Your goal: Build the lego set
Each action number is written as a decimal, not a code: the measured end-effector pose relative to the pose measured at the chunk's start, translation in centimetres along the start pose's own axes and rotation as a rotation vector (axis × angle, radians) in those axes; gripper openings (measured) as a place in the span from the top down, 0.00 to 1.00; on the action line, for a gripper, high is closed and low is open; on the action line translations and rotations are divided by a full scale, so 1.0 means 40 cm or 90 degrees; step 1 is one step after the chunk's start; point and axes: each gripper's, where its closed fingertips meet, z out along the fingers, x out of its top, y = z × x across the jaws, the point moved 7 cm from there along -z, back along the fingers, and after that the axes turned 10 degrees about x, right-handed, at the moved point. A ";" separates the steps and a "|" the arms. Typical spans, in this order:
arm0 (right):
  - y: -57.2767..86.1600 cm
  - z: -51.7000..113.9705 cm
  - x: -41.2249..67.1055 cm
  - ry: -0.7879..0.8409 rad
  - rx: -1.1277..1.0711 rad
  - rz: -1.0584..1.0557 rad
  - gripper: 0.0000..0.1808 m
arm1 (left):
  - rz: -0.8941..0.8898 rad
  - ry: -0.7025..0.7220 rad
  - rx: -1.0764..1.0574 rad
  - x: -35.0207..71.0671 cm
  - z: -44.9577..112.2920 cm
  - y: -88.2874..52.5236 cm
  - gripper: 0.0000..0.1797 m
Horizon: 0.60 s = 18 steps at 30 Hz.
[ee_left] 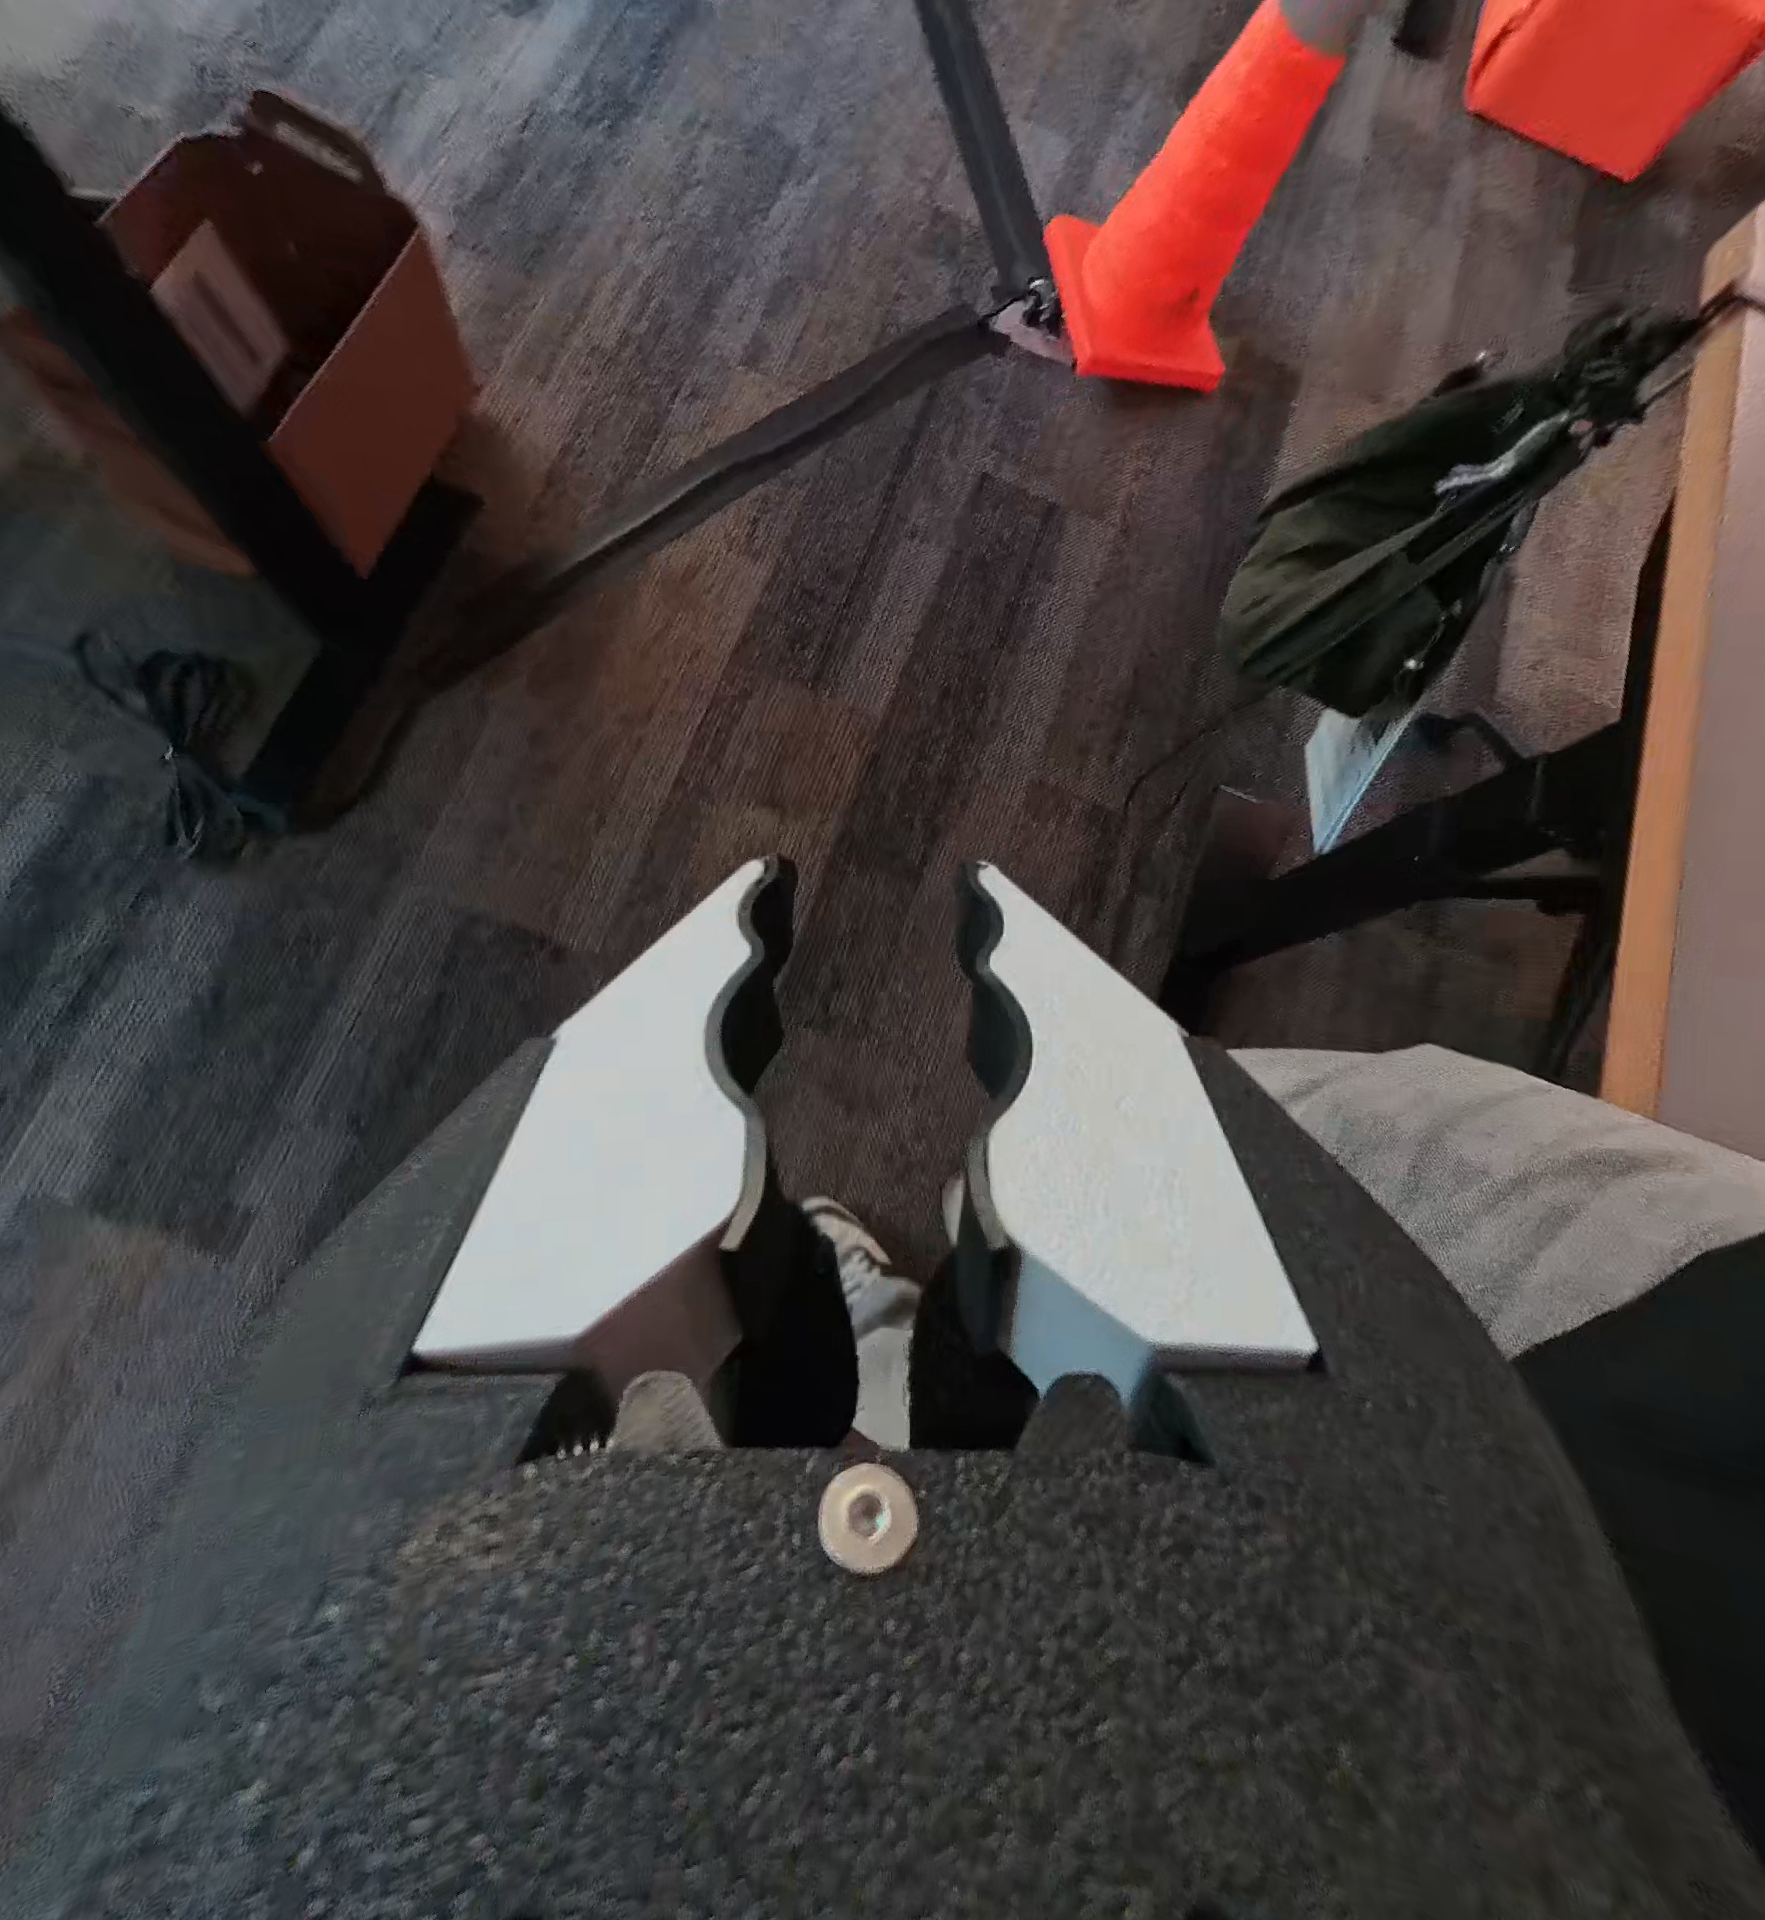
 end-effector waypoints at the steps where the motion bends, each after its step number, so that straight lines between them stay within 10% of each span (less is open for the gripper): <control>1: 0.028 0.016 0.025 0.007 -0.016 0.010 0.73 | 0.008 0.001 -0.016 0.044 0.044 -0.011 0.84; 18: 0.820 0.403 0.546 0.086 -0.109 0.117 0.79 | 0.184 -0.055 -0.129 0.897 0.955 -0.040 0.84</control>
